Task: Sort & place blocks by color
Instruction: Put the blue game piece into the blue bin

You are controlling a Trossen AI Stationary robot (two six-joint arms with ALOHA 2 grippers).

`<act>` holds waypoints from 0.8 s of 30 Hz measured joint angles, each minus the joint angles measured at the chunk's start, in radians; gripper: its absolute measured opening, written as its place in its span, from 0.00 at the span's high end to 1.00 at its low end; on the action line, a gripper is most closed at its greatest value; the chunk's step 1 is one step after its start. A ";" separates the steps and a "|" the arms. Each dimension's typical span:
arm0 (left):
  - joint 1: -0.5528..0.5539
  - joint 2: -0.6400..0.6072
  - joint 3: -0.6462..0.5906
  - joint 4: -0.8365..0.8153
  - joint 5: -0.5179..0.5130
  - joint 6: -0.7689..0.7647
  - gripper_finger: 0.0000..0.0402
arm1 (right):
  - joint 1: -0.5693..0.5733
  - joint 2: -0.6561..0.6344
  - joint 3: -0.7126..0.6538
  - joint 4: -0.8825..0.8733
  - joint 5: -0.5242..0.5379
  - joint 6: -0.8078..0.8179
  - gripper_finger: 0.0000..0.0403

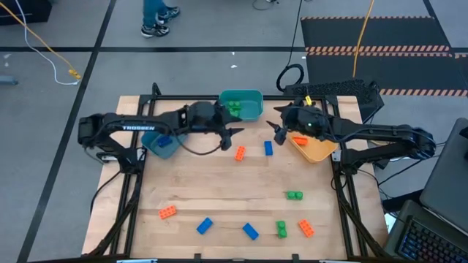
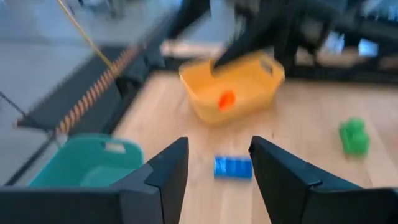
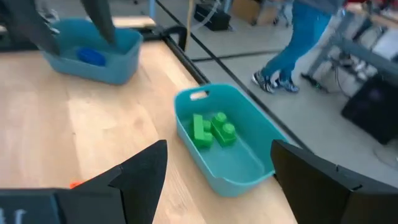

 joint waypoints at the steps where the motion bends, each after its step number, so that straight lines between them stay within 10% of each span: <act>1: 0.001 -0.009 -0.043 0.078 -0.001 -0.009 0.56 | -0.005 0.021 -0.006 0.007 0.000 0.003 0.31; 15: 0.033 -0.029 -0.175 0.176 -0.002 -0.053 0.56 | -0.070 0.271 -0.004 0.048 -0.116 0.134 0.31; 24: 0.058 -0.035 -0.174 0.264 0.000 -0.030 0.56 | -0.004 0.390 0.126 -0.344 -0.160 0.317 0.31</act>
